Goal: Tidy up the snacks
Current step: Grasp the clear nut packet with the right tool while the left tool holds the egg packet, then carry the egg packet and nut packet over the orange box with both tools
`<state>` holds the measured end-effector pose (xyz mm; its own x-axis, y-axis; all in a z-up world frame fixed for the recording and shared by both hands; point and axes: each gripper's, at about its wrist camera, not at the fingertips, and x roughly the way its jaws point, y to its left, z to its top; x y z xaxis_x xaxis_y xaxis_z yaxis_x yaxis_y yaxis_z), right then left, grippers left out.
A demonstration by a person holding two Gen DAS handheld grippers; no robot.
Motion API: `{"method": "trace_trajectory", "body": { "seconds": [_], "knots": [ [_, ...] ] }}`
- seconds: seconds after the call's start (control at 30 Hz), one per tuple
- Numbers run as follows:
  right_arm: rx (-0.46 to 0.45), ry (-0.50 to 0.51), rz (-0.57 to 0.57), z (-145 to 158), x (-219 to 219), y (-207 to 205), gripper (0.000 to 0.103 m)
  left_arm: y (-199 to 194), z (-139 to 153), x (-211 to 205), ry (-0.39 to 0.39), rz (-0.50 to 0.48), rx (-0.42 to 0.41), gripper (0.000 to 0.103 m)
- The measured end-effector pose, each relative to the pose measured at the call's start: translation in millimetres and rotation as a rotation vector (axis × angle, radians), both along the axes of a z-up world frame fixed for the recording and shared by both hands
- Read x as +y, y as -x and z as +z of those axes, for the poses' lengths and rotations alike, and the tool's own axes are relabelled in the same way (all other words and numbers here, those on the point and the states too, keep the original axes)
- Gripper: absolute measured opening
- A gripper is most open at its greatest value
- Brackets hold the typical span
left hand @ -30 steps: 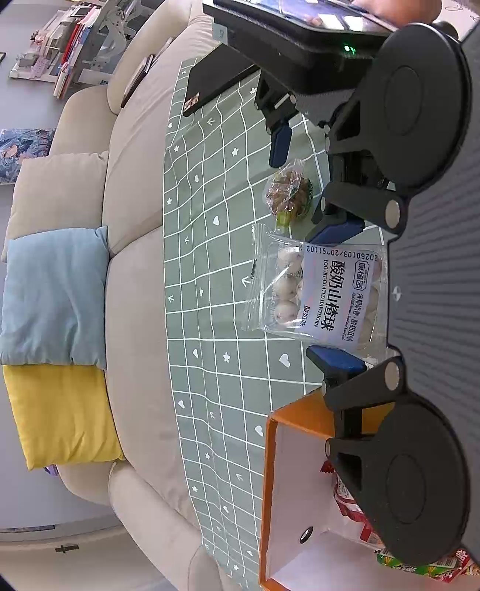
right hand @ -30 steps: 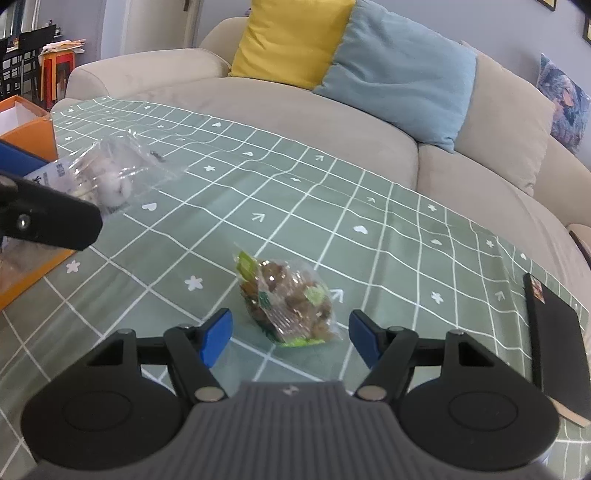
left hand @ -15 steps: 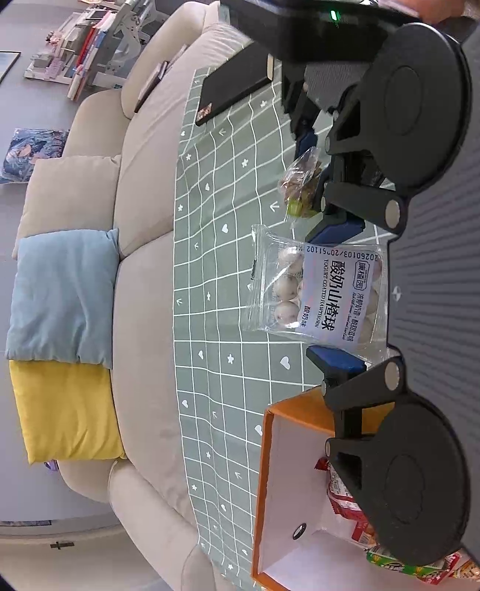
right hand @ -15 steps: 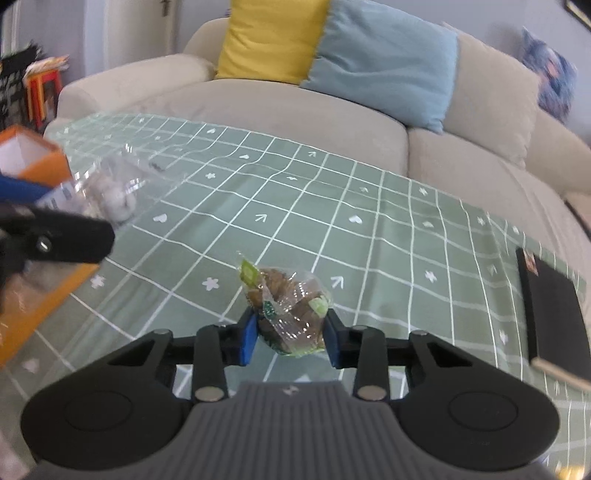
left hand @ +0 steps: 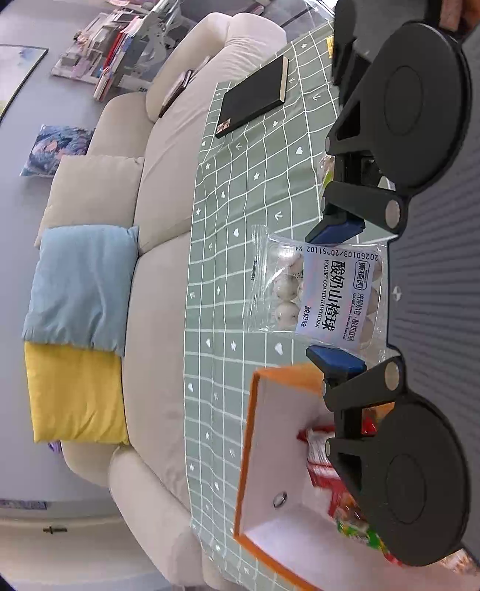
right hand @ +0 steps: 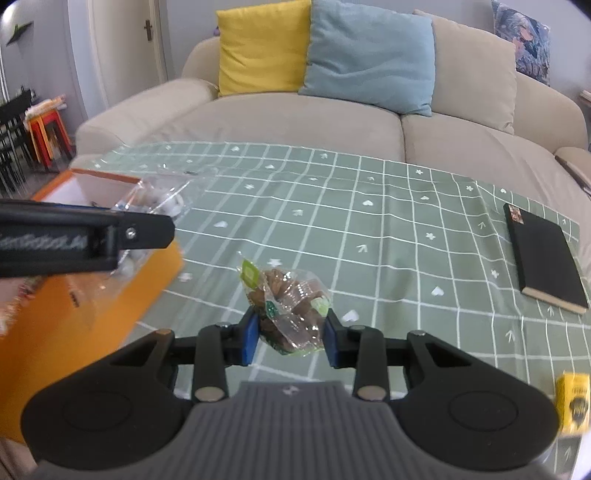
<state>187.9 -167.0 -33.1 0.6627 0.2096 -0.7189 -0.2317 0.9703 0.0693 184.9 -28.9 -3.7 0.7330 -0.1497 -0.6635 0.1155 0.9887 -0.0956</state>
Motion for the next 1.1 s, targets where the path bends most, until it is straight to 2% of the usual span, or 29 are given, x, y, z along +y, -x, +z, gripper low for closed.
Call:
{"method": "trace_trajectory", "body": {
  "seconds": [0.27, 0.5, 0.8, 0.97, 1.1],
  "knots": [
    [-0.038, -0.073, -0.007, 24, 18, 48, 0.033, 24, 17, 25, -0.004, 0.008, 0.000, 0.066],
    [-0.053, -0.092, 0.033, 42, 37, 64, 0.033, 37, 26, 58, 0.002, 0.028, 0.001, 0.066],
    [-0.109, -0.096, 0.141, 75, 84, 56, 0.033, 38, 39, 110, -0.033, 0.061, -0.013, 0.066],
    [-0.114, -0.132, 0.236, 89, 114, 38, 0.033, 24, 41, 142, -0.026, 0.056, 0.019, 0.066],
    [-0.105, -0.114, 0.299, 93, 139, 15, 0.033, 7, 37, 161, -0.060, 0.051, 0.037, 0.066]
  ]
}}
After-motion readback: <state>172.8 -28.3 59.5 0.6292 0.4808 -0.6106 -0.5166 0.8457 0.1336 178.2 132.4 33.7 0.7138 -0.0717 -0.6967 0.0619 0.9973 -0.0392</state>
